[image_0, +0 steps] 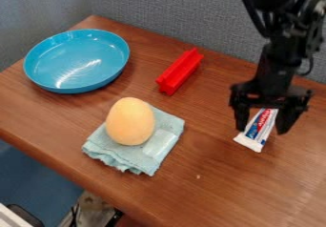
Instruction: Put the toothpaste on the blue plate
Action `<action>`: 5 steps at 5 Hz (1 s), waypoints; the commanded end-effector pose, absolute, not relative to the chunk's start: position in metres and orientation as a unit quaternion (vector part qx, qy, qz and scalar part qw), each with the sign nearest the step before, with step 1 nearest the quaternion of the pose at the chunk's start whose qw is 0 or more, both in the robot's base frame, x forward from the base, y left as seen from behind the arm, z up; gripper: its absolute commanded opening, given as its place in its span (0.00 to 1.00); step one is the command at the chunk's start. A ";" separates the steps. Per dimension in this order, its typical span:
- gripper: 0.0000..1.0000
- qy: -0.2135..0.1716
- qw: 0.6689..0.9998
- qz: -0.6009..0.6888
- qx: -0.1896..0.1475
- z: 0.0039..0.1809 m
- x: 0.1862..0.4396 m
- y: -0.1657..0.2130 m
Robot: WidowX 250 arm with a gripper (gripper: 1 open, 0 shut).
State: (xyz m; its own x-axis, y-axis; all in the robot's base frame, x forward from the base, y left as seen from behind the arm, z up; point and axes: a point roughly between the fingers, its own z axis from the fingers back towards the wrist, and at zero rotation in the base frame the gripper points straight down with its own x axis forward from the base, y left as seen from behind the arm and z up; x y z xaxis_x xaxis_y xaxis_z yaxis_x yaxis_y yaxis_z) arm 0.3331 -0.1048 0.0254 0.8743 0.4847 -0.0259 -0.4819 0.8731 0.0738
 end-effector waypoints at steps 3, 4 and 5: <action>0.00 0.011 0.969 0.246 0.031 0.028 0.341 -0.106; 0.00 0.011 0.969 0.247 0.029 0.032 0.340 -0.103; 0.00 0.011 0.968 0.248 0.027 0.037 0.340 -0.100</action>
State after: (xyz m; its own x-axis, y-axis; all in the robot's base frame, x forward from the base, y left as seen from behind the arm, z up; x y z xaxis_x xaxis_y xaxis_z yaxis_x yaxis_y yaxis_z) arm 0.3336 -0.1045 0.0142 0.8816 0.4693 -0.0494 -0.4631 0.8806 0.1006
